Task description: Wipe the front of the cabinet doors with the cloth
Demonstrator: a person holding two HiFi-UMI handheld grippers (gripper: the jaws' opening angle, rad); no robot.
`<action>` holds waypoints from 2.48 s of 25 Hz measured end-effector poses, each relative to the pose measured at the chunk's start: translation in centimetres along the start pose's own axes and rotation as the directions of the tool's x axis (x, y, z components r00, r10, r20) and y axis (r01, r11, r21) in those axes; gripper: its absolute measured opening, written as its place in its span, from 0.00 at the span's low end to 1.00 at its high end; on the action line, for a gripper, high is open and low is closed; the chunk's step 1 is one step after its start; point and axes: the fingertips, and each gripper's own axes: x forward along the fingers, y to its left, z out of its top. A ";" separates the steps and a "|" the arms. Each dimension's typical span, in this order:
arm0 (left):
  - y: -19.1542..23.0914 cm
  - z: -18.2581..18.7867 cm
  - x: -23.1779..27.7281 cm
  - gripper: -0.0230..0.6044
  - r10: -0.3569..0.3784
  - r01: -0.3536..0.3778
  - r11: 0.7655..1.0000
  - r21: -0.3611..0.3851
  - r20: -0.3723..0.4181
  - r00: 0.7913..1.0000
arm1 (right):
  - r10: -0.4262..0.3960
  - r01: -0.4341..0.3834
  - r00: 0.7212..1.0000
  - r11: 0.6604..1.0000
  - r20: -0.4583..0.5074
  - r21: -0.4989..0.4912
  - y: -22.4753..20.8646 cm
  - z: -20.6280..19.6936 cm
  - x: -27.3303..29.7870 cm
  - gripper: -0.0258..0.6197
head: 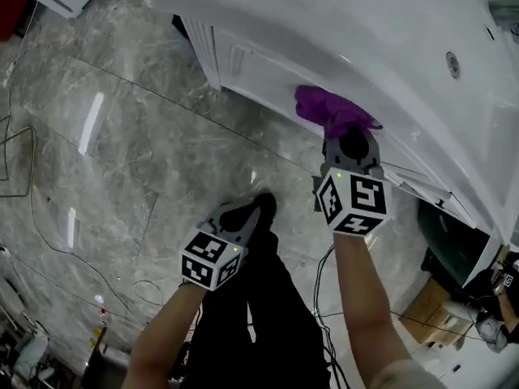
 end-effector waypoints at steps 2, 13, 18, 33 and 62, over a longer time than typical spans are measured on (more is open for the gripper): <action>-0.2 -0.7 0.6 0.07 0.016 -0.016 1.000 -0.001 -0.020 1.000 | 0.008 -0.008 1.000 1.000 -0.003 0.028 -0.1 -0.9 1.1 0.13; -0.6 1.6 3.4 0.07 0.049 -0.049 0.999 -0.011 0.025 0.998 | 0.068 -0.040 0.981 0.987 -0.182 0.155 1.7 -8.7 6.1 0.13; 2.8 0.9 3.5 0.07 0.032 -0.031 0.999 -0.038 0.024 0.999 | 0.011 0.031 0.954 0.990 -0.299 0.136 0.5 -15.8 9.1 0.13; 13.3 -4.3 3.9 0.07 -0.045 0.047 0.999 0.021 -0.083 0.996 | -0.088 0.087 0.841 0.996 -0.534 -0.027 0.9 -31.8 17.8 0.13; 11.5 2.1 -4.7 0.07 -0.006 0.006 0.999 -0.035 0.009 1.000 | -0.026 -0.018 0.978 0.979 0.208 0.204 8.1 7.2 4.0 0.13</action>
